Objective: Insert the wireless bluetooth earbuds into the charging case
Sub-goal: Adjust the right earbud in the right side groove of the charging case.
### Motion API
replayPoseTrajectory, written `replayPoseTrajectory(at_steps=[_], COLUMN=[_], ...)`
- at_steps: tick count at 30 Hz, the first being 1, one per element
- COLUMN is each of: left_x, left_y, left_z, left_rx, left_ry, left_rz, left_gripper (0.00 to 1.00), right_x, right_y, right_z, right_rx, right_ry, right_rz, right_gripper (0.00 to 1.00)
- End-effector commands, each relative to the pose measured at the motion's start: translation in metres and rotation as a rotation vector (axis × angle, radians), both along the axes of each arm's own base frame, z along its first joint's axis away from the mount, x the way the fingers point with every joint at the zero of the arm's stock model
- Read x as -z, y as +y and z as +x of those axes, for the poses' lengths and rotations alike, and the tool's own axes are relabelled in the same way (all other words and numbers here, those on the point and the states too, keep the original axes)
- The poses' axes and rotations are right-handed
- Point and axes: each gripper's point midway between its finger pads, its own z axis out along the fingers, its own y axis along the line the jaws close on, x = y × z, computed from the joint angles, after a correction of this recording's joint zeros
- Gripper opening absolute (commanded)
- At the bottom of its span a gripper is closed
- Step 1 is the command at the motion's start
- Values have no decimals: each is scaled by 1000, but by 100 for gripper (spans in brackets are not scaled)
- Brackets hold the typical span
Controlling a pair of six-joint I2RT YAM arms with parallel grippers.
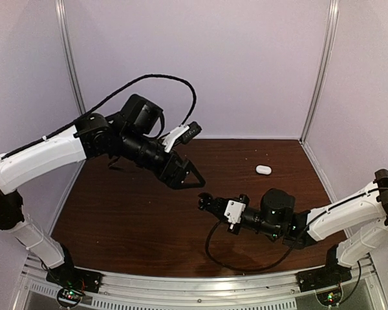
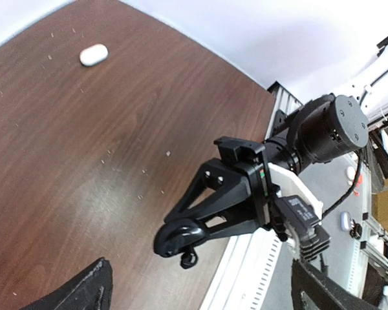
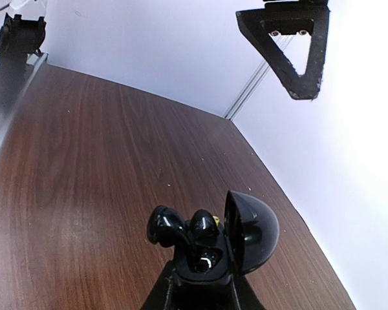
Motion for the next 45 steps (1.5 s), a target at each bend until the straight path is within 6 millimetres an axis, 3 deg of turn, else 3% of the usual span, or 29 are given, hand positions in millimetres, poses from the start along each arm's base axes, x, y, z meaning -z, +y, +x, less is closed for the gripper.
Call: replayPoseTrajectory(at_steps=[1, 5, 9, 14, 19, 26, 45], left_x=[-47, -79, -79, -59, -60, -51, -39], left_y=[15, 40, 51, 32, 16, -8, -32], left_z=[16, 3, -13, -36, -62, -85, -74], left_rx=[-69, -92, -53, 138, 261, 415, 435], left_ry=[-259, -429, -471, -497, -654, -662, -684], left_rz=[-160, -340, -411, -354, -365, -375, -321], left_gripper=[98, 98, 98, 98, 98, 98, 83], right_x=[-32, -51, -69, -86, -100, -98, -97], right_y=[-1, -3, -8, -12, -16, -17, -11], right_z=[-16, -28, -41, -54, -67, -76, -83], right_rx=[-105, -191, -268, -340, -401, -437, -496], right_ry=[49, 113, 189, 276, 321, 356, 385], right_rz=[136, 192, 242, 283, 316, 295, 276], right_gripper=[0, 0, 0, 0, 0, 0, 0])
